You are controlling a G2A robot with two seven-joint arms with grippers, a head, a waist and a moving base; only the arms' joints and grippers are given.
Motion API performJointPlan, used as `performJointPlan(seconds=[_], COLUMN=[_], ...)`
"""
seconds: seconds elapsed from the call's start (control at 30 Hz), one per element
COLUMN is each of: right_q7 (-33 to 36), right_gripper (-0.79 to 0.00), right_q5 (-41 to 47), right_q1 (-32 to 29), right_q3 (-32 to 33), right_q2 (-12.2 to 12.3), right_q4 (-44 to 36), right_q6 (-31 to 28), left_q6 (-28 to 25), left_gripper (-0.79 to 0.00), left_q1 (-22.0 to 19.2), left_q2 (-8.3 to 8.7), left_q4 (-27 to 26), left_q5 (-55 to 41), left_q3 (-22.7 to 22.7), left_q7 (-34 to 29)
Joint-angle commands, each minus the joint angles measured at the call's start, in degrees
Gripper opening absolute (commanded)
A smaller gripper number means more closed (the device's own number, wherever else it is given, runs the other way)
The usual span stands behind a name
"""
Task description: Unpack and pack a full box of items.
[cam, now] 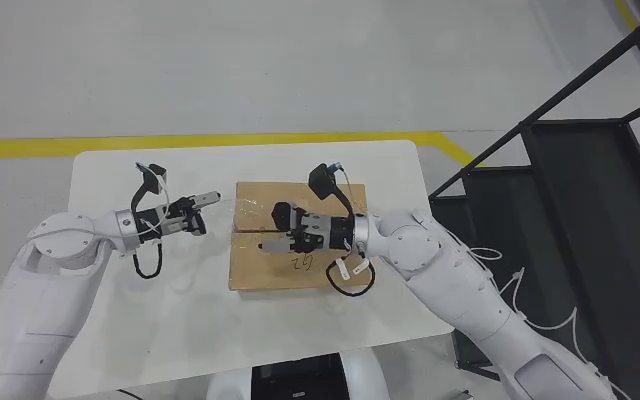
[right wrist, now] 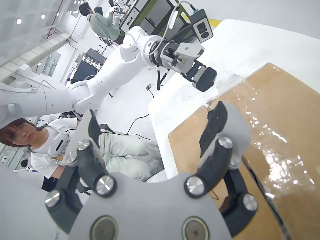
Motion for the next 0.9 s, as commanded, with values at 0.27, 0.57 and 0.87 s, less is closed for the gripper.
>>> performJointPlan(seconds=[0.27,0.57,0.87], right_q7=[2.1,2.2,2.6], right_gripper=[0.0,0.0,0.0], right_q5=[0.1,0.0,-0.4], right_q1=[-8.2,-12.0,-14.2], right_q3=[8.8,12.8,14.7], right_q2=[2.2,3.1,3.6], right_q4=[-6.1,-8.4,-9.6], right_q6=[0.3,0.5,0.5], left_q6=[-2.3,-7.0,-9.9], left_gripper=[0.0,0.0,-0.413], left_q1=[-0.4,-3.5,-6.2], left_q2=[-1.1,-2.49,-3.72], left_q4=[2.5,6.9,10.2], left_q5=[-1.3,-1.5,-3.9], left_q3=[3.5,6.6,8.7], left_q7=[2.0,4.5,4.0])
